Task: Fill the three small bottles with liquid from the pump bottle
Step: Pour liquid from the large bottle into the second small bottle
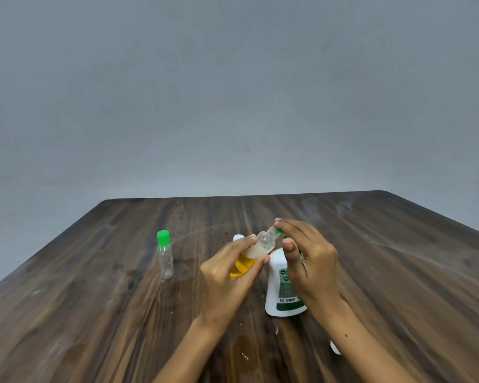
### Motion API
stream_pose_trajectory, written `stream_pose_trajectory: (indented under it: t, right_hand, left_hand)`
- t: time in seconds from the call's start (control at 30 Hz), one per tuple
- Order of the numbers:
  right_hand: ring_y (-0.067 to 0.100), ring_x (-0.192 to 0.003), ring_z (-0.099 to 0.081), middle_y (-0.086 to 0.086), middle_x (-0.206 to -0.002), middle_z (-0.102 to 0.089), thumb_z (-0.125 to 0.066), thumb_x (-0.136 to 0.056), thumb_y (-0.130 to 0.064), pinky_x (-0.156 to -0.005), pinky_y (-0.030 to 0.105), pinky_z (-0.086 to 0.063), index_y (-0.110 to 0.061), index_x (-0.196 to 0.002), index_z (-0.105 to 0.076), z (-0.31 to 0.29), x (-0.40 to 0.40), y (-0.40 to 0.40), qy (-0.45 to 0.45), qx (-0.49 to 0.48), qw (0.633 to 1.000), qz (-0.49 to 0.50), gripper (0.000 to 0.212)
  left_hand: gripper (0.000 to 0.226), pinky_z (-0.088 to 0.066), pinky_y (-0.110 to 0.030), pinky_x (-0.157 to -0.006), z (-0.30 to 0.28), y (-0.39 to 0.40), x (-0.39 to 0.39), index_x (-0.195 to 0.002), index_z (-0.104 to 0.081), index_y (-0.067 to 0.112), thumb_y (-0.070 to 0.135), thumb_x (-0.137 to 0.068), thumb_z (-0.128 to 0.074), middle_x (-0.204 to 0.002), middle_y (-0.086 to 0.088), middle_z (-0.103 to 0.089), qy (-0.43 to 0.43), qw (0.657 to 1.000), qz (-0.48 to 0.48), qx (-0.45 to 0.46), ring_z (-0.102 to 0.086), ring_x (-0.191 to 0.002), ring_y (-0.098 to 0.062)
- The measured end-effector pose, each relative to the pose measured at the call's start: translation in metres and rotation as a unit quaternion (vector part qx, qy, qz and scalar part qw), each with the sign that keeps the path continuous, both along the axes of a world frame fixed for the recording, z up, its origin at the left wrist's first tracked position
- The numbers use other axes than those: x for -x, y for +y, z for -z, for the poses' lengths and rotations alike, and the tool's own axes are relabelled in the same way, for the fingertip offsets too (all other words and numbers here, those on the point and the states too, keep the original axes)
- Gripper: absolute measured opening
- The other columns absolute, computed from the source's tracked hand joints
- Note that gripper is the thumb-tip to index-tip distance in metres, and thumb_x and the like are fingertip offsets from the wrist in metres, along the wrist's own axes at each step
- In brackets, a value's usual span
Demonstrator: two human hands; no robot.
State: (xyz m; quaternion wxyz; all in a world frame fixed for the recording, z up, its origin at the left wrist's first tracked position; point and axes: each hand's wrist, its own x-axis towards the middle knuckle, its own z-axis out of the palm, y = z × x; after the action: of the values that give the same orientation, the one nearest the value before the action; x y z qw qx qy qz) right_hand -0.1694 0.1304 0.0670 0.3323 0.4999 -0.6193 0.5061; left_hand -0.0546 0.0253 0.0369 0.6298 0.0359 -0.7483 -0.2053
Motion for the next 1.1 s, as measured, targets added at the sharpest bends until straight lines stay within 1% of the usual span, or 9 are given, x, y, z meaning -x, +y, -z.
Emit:
stream_pose_trajectory:
  t: [0.2, 0.37, 0.47, 0.57, 0.7, 0.83, 0.9, 1.1]
  right_hand:
    - [0.009, -0.106, -0.06, -0.001, -0.114, -0.068, -0.022, -0.097, -0.062, -0.084, 0.02, -0.046, -0.01, -0.108, -0.071, -0.008, 0.003, 0.007, 0.02, -0.013, 1.0, -0.005, 0.073]
    - [0.01, -0.104, -0.061, 0.0, -0.113, -0.068, -0.026, -0.096, -0.062, -0.082, 0.019, -0.048, -0.009, -0.109, -0.071, -0.001, 0.0, 0.005, 0.024, -0.025, 0.999, 0.012, 0.071]
    - [0.011, -0.108, -0.06, 0.001, -0.118, -0.066, -0.028, -0.097, -0.061, -0.087, 0.018, -0.044, -0.009, -0.112, -0.07, -0.007, 0.005, 0.01, 0.044, -0.038, 0.998, 0.007, 0.068]
    - [0.01, -0.11, -0.058, 0.001, -0.119, -0.066, -0.028, -0.097, -0.06, -0.09, 0.016, -0.042, -0.009, -0.113, -0.069, -0.011, 0.006, 0.01, 0.051, -0.04, 0.998, 0.009, 0.068]
    - [0.013, -0.104, -0.062, 0.001, -0.112, -0.069, -0.029, -0.097, -0.061, -0.085, 0.018, -0.045, -0.008, -0.107, -0.071, -0.006, 0.001, 0.005, 0.032, -0.029, 0.999, 0.021, 0.068]
    - [0.011, -0.104, -0.061, 0.0, -0.112, -0.068, -0.028, -0.097, -0.061, -0.085, 0.015, -0.043, -0.009, -0.107, -0.071, -0.009, 0.001, 0.008, 0.036, -0.028, 0.999, 0.015, 0.068]
    - [0.011, -0.104, -0.062, 0.0, -0.111, -0.069, -0.027, -0.097, -0.061, -0.085, 0.016, -0.044, -0.01, -0.107, -0.072, -0.014, 0.002, 0.009, 0.046, -0.033, 0.998, 0.019, 0.069]
    - [0.011, -0.097, -0.064, -0.001, -0.107, -0.07, -0.028, -0.096, -0.062, -0.077, 0.016, -0.046, -0.01, -0.105, -0.072, -0.004, -0.002, 0.005, 0.022, -0.03, 0.999, 0.031, 0.069]
  left_hand:
    - [0.037, -0.054, -0.018, -0.086, 0.001, 0.0, 0.0, -0.104, -0.074, 0.003, 0.019, -0.073, -0.084, -0.104, -0.001, -0.074, 0.0, 1.0, -0.002, -0.009, -0.068, -0.1, -0.004]
    - [0.036, -0.053, -0.018, -0.086, 0.001, 0.001, 0.0, -0.104, -0.074, 0.004, 0.02, -0.073, -0.083, -0.104, 0.0, -0.074, -0.003, 1.0, -0.002, -0.01, -0.068, -0.099, -0.003]
    - [0.034, -0.054, -0.02, -0.084, 0.002, 0.001, 0.0, -0.103, -0.074, 0.004, 0.02, -0.073, -0.084, -0.103, 0.0, -0.074, 0.003, 1.0, 0.0, -0.018, -0.069, -0.098, -0.005]
    - [0.034, -0.054, -0.019, -0.085, 0.002, 0.001, 0.0, -0.102, -0.074, 0.004, 0.02, -0.074, -0.084, -0.103, 0.0, -0.074, 0.004, 1.0, 0.0, -0.016, -0.069, -0.098, -0.004]
    - [0.034, -0.053, -0.018, -0.085, 0.001, 0.001, 0.001, -0.102, -0.074, 0.003, 0.019, -0.073, -0.084, -0.103, 0.0, -0.074, 0.003, 1.0, 0.0, -0.015, -0.068, -0.098, -0.003]
    - [0.035, -0.054, -0.018, -0.085, 0.0, 0.001, 0.0, -0.102, -0.074, 0.004, 0.02, -0.072, -0.084, -0.103, 0.0, -0.074, 0.004, 1.0, -0.004, -0.015, -0.069, -0.097, -0.004]
    - [0.035, -0.054, -0.019, -0.085, 0.001, 0.001, 0.0, -0.103, -0.074, 0.004, 0.02, -0.073, -0.084, -0.103, 0.0, -0.074, 0.004, 1.0, -0.004, -0.016, -0.068, -0.097, -0.004]
    - [0.035, -0.053, -0.017, -0.085, 0.0, 0.001, 0.0, -0.102, -0.074, 0.002, 0.018, -0.072, -0.084, -0.102, -0.002, -0.074, 0.003, 1.0, -0.002, -0.004, -0.068, -0.097, -0.004]
